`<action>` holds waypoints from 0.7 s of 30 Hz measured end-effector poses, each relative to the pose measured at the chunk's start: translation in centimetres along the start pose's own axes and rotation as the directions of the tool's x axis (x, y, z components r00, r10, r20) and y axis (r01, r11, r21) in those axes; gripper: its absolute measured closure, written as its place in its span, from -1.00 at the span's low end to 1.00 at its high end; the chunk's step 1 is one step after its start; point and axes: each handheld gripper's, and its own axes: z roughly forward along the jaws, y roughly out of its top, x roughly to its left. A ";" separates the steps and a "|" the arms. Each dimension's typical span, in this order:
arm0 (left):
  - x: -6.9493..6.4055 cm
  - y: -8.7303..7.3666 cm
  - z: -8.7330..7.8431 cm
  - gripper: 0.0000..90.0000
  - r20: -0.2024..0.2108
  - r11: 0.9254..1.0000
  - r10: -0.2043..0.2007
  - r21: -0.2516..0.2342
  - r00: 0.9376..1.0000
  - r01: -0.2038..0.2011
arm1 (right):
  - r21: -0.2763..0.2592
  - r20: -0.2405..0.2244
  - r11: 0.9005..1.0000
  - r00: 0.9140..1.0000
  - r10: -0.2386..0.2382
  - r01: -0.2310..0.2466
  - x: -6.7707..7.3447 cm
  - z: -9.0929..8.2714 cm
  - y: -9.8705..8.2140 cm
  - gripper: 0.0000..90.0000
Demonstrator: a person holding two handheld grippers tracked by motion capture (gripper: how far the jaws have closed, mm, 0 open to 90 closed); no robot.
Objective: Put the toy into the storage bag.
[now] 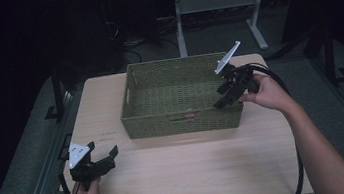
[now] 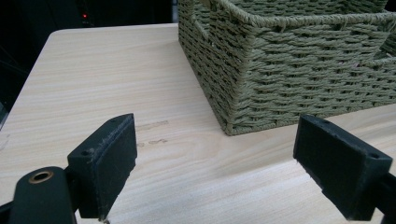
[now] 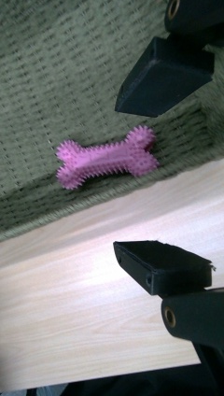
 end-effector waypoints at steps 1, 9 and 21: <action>0.0 0.0 0.0 -0.71 0.000 1.000 -0.001 -0.001 1.000 0.001 | -0.002 0.001 1.000 1.000 0.000 0.000 0.1 0.0 -0.2 -0.41; -0.1 0.0 0.1 -0.71 0.000 1.000 0.001 0.000 1.000 -0.001 | -0.020 -0.005 1.000 1.000 -0.007 0.007 1.0 -0.2 -1.9 -0.42; -0.1 0.0 0.0 -0.71 -0.002 1.000 0.001 -0.001 1.000 -0.001 | -0.027 -0.002 1.000 1.000 0.001 -0.001 2.0 0.0 -3.8 -0.43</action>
